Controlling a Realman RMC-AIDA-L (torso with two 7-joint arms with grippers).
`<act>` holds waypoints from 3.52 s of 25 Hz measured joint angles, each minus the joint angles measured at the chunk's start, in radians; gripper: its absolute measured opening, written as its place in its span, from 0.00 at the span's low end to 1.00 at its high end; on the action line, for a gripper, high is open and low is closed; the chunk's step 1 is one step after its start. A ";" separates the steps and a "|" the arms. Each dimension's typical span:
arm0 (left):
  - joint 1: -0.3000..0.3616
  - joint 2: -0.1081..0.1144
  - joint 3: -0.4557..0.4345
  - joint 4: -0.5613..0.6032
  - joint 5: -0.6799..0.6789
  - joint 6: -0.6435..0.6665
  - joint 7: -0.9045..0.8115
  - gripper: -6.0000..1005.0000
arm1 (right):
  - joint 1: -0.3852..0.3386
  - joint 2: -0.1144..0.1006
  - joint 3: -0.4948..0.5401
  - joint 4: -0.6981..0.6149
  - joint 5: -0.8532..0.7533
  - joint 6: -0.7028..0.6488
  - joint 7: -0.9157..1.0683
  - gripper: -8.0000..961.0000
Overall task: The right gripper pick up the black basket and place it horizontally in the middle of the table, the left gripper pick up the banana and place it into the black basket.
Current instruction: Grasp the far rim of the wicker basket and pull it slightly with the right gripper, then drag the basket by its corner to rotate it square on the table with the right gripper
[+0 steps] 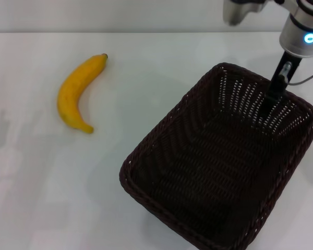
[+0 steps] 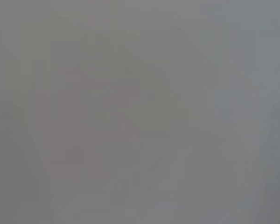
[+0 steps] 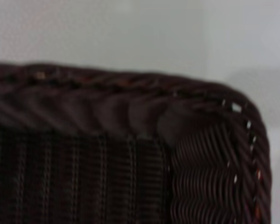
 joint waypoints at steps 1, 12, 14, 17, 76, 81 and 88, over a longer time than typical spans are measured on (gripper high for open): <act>0.003 0.000 0.000 0.000 0.000 -0.008 0.000 0.70 | -0.004 0.001 -0.019 0.000 0.000 0.001 -0.005 0.81; 0.023 0.004 -0.001 0.020 0.002 -0.091 0.005 0.70 | -0.003 0.003 -0.031 -0.010 0.006 0.006 0.075 0.34; 0.022 0.006 -0.003 0.039 0.000 -0.090 0.003 0.70 | -0.002 0.006 -0.032 -0.006 0.006 -0.007 0.122 0.23; 0.023 0.007 -0.007 0.060 -0.015 -0.091 0.000 0.70 | -0.006 0.005 0.008 -0.013 0.008 -0.017 0.223 0.23; 0.020 0.082 -0.002 0.159 -0.014 -0.023 -0.038 0.70 | -0.348 0.005 -0.376 -0.614 0.097 0.090 0.822 0.17; 0.022 0.081 -0.007 0.159 -0.015 -0.023 -0.037 0.70 | -0.355 0.005 -0.367 -0.607 0.089 0.106 0.808 0.17; 0.014 0.079 -0.006 0.160 -0.015 -0.022 -0.033 0.70 | -0.341 0.010 -0.339 -0.598 0.111 0.134 0.815 0.17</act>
